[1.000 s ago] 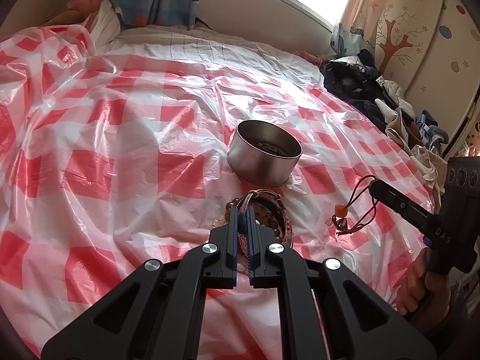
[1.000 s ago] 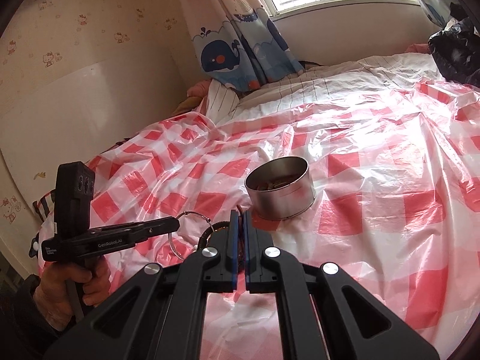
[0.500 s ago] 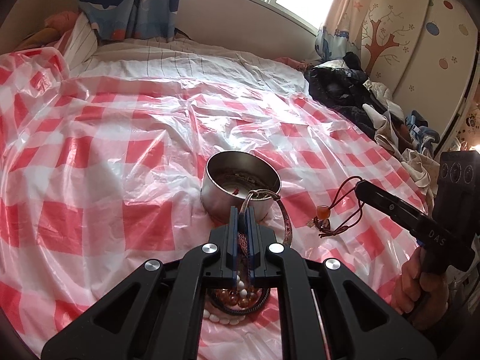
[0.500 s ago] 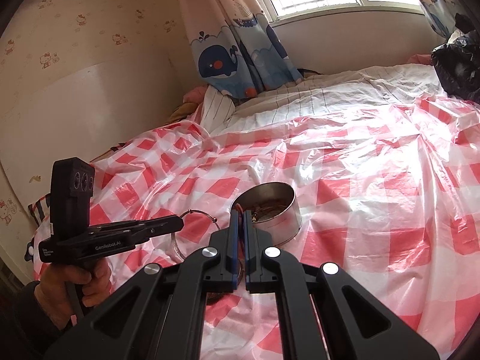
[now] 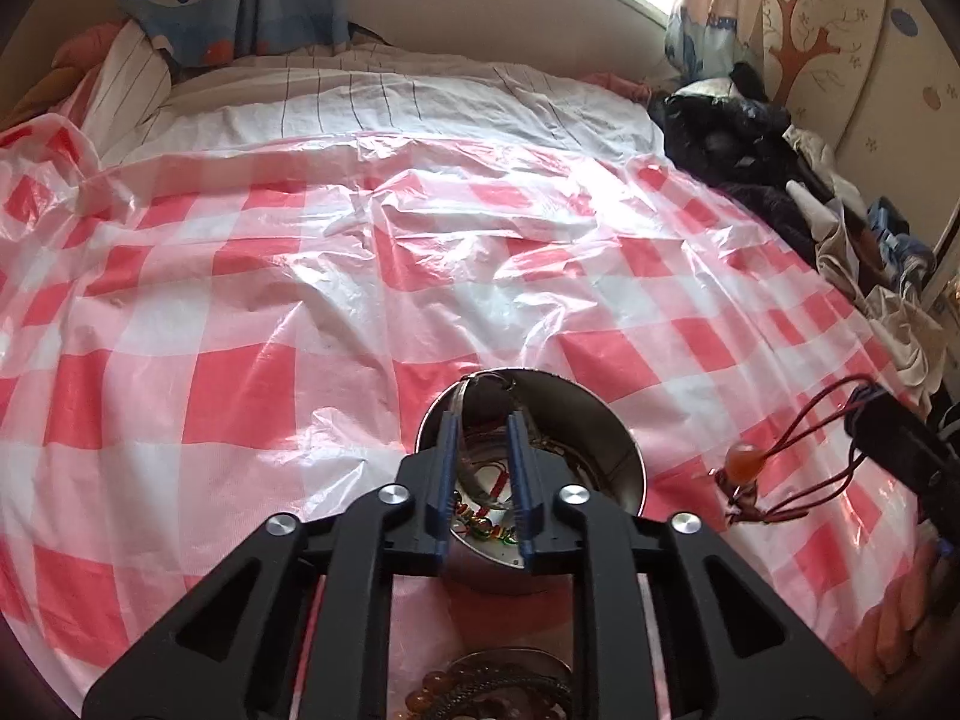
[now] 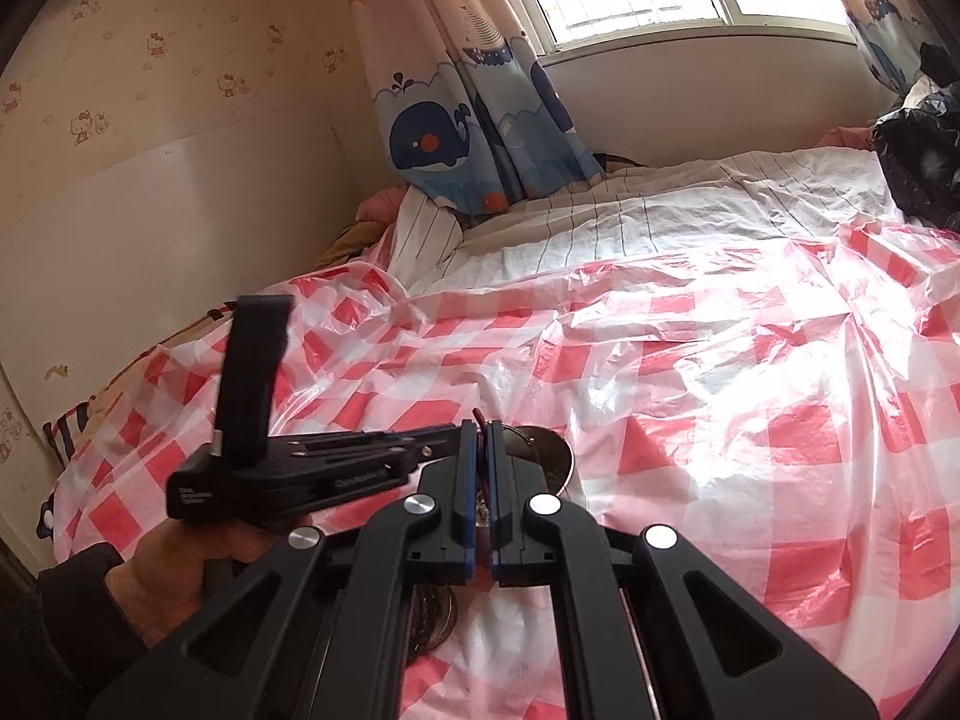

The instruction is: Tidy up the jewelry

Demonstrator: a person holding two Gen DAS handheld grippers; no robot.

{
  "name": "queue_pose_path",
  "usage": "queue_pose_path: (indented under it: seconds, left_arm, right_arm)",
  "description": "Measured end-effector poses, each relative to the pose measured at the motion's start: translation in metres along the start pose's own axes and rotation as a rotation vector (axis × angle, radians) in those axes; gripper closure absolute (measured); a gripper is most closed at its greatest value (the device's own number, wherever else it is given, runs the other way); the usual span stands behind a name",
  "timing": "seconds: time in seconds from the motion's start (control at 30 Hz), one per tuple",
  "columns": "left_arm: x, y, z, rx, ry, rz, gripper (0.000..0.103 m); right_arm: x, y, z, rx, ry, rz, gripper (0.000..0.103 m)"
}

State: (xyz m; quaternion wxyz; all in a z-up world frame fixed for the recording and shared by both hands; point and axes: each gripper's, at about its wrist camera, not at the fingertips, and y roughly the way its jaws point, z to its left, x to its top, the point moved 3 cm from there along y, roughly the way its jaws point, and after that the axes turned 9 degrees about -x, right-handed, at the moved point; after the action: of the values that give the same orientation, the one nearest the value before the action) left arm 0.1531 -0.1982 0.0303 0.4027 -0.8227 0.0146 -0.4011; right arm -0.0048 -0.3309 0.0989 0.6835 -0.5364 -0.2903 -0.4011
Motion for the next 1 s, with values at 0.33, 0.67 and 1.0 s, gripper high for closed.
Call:
queue_pose_path:
  seconds: [0.33,0.67,1.0]
  left_arm:
    - [-0.013,-0.057,0.018,0.102,0.034,-0.061,0.055]
    - [-0.073,-0.076,0.02,0.165,0.013,-0.035,0.044]
    - [-0.135,-0.113,0.018,0.271,-0.07,-0.08,0.019]
  right_arm:
    - [0.015,0.046,0.023,0.027,-0.03,0.016,0.099]
    - [-0.044,0.049,-0.023,-0.164,0.073,0.185,0.062]
    - [-0.123,0.021,-0.002,-0.338,-0.003,0.288,0.024]
